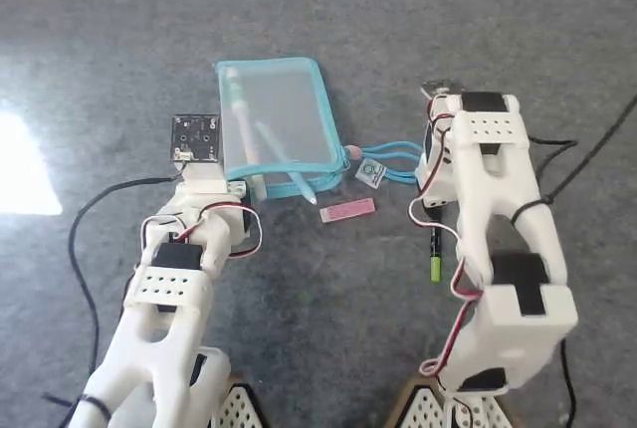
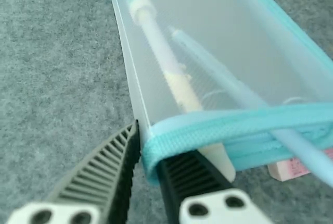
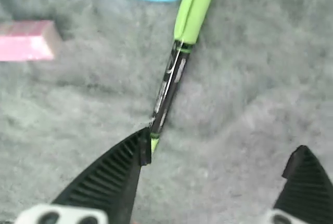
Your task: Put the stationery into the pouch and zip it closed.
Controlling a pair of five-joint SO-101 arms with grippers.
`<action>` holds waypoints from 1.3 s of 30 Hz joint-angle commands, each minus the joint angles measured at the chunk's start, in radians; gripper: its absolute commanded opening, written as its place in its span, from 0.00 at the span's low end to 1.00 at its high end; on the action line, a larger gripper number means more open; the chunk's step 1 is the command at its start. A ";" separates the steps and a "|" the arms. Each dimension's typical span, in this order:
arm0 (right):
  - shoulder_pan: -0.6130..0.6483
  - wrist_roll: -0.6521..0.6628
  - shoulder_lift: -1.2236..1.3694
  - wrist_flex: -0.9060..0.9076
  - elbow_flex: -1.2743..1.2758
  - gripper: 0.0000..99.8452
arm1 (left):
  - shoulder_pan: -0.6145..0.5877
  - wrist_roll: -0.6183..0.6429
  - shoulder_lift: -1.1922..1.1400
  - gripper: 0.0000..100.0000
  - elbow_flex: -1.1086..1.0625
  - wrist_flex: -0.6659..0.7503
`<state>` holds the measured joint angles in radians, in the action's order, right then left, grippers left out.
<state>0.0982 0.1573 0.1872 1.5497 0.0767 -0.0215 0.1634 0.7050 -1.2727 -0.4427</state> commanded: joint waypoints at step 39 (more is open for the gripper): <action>0.077 0.031 -0.384 -0.101 0.368 0.01 | 0.006 -0.015 0.011 0.01 0.012 0.031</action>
<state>0.1734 0.0974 -0.0399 1.3548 0.5232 -0.0215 0.1603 0.7050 -1.2727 -0.4427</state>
